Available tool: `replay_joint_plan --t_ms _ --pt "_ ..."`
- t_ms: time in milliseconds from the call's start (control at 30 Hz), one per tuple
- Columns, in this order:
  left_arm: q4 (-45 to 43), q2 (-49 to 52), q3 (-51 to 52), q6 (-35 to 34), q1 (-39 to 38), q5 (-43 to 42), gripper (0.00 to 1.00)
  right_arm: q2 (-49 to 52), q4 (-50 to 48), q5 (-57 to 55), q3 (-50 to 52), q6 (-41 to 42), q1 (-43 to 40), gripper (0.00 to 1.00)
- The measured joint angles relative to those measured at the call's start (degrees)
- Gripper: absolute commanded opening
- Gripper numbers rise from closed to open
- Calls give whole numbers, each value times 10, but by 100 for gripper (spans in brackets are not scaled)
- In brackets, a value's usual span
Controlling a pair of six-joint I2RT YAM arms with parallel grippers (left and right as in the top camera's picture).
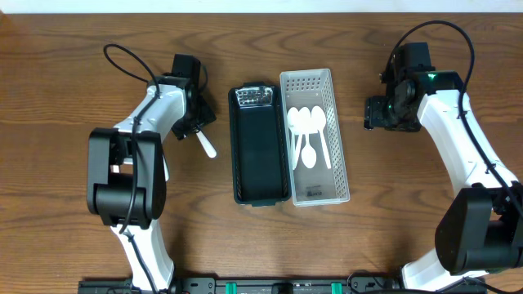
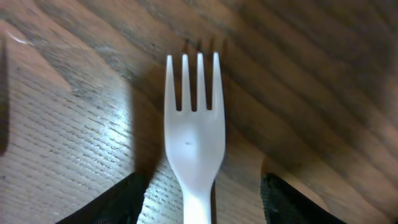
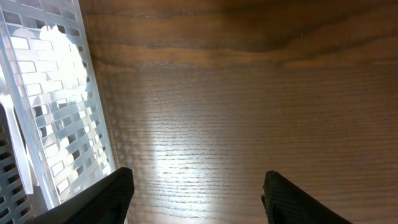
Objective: Pack container
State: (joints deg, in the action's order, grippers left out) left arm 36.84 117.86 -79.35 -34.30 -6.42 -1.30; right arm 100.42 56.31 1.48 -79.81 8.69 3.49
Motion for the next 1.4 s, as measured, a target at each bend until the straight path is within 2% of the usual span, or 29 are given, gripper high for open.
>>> replay_joint_plan --t_ms 100,200,233,467,500,567,733,800,933,1133,1400 --pt "0 0 0 0 0 0 68 0 0 0 0 0 0 70" --pt "0 0 0 1 0 0 86 0 0 0 0 0 0 70" --pt "0 0 0 -1 0 0 96 0 0 0 0 0 0 70" --pt "3 0 -1 -2 0 2 99 0 0 0 0 0 0 70" --pt "4 0 -1 -2 0 2 94 0 0 0 0 0 0 70" --pt "8 0 -1 -5 0 4 73 0 0 0 0 0 0 70" --pt "16 1 -1 -5 0 5 33 0 0 0 0 0 0 70" --pt "17 1 -1 -5 0 6 25 0 0 0 0 0 0 70" --pt "21 1 -1 -5 0 6 15 0 2 0 0 0 0 70" --pt "24 1 -1 -4 0 3 6 0 2 0 0 0 0 70" --pt "58 -6 -7 16 0 1 6 0 1 0 0 -2 0 70"
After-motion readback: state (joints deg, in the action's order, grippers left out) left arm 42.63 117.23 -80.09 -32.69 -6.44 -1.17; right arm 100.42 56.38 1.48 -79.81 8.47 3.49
